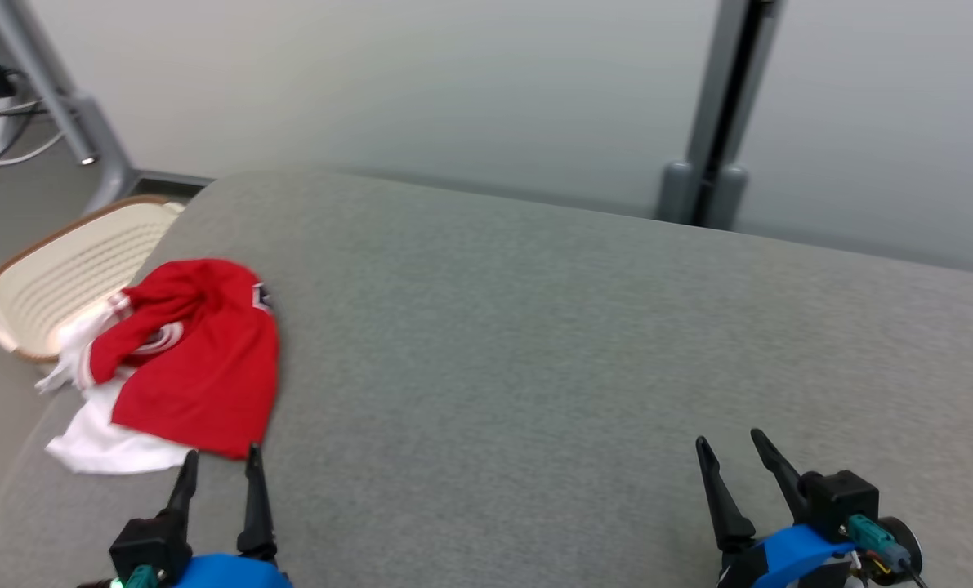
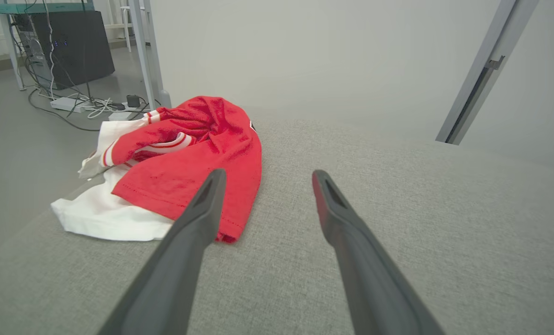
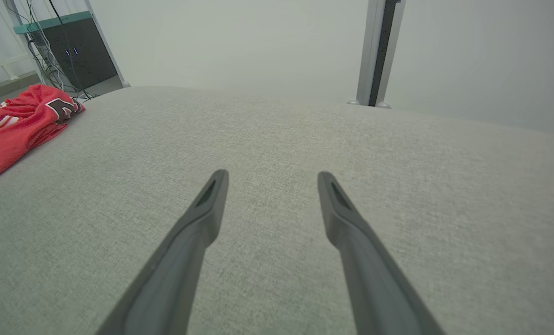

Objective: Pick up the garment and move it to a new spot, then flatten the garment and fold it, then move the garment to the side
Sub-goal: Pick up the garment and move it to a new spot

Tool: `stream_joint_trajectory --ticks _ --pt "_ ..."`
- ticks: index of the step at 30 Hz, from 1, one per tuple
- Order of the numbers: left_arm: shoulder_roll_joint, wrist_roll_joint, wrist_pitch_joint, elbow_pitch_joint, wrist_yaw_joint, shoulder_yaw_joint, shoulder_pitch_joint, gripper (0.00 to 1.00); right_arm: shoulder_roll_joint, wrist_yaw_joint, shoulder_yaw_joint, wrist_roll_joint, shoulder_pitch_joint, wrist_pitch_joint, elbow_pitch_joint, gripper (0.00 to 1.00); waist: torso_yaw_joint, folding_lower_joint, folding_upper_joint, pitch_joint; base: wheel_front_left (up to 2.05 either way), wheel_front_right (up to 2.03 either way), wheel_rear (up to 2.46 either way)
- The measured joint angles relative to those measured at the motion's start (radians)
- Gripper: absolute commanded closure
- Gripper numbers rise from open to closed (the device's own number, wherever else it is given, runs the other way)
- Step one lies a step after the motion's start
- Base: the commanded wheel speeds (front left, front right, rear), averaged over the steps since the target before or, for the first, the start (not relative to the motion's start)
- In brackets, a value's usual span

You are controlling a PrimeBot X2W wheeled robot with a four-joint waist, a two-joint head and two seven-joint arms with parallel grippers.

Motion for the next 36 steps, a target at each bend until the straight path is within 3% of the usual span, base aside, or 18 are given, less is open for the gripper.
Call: stream_joint_trajectory --ticks 9,15,17,22,31,36 --pt "0.000 -0.018 0.000 0.032 -0.013 0.092 0.004 0.00 0.000 0.000 0.068 0.026 -0.023 0.000 0.013 0.00 0.179 0.0000 0.0000 0.035 0.00 0.00 0.00" --pt "0.000 -0.053 0.000 0.056 -0.040 0.114 -0.016 0.00 0.001 0.000 0.091 0.029 -0.045 0.000 0.019 0.00 0.239 0.0000 0.0000 0.077 0.00 0.00 0.00" --pt "0.000 -0.124 0.000 0.084 -0.048 0.136 -0.040 0.00 0.001 0.000 0.097 0.029 -0.048 0.000 0.019 0.00 0.242 0.0000 0.0000 0.094 0.00 0.00 0.00" --pt "0.017 -0.158 0.000 0.154 -0.057 0.153 -0.136 0.00 0.002 0.000 0.111 0.002 -0.083 0.000 0.004 0.00 0.219 0.0000 0.0000 0.152 0.00 0.00 0.00" --pt "0.177 -0.299 0.000 0.308 -0.063 0.037 -0.361 0.00 0.001 0.000 0.090 -0.072 -0.151 -0.001 -0.032 0.00 0.150 0.0001 0.0000 0.294 0.00 0.00 0.00" --pt "0.246 -0.374 0.008 0.480 -0.063 -0.016 -0.470 0.00 0.006 0.000 0.084 -0.105 -0.187 -0.004 -0.066 0.00 0.120 0.0001 0.0000 0.365 0.00 0.00 0.00"
